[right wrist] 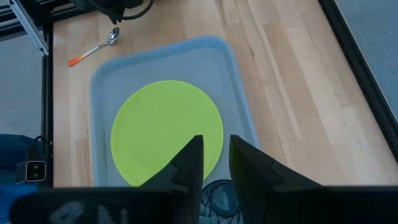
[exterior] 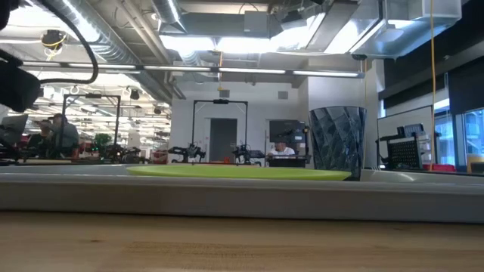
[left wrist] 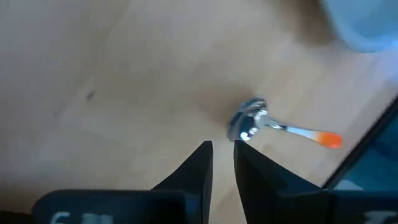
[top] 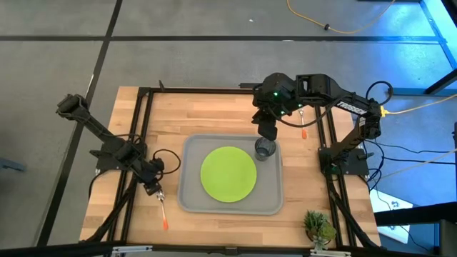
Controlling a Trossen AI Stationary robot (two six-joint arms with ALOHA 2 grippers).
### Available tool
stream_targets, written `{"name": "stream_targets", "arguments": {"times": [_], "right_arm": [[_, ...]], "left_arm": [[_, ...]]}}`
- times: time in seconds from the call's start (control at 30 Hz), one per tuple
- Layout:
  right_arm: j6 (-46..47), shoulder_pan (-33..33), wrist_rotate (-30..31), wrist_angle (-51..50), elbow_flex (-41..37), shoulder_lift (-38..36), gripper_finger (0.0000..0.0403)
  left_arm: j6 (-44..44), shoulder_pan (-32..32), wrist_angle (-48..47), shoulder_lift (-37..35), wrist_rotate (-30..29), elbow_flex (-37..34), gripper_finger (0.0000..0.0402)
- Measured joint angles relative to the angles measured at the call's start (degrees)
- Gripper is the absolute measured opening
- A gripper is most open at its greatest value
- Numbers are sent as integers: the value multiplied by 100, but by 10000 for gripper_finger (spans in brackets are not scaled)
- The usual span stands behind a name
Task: Pick and place plate/cup/fork/spoon on tray
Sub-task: Put the orange spoon on the gray tray to the left of the green plate
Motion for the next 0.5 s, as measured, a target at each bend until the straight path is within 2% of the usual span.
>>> {"name": "stream_targets", "arguments": {"times": [0.2, 0.5], "right_arm": [[-1, 0, 0, 0, 0, 0, 78], [-1, 1, 0, -2, 0, 0, 78]], "left_arm": [[39, 3, 81, 5, -502, -10, 60], [35, 3, 233, 5, -426, -10, 60]]}}
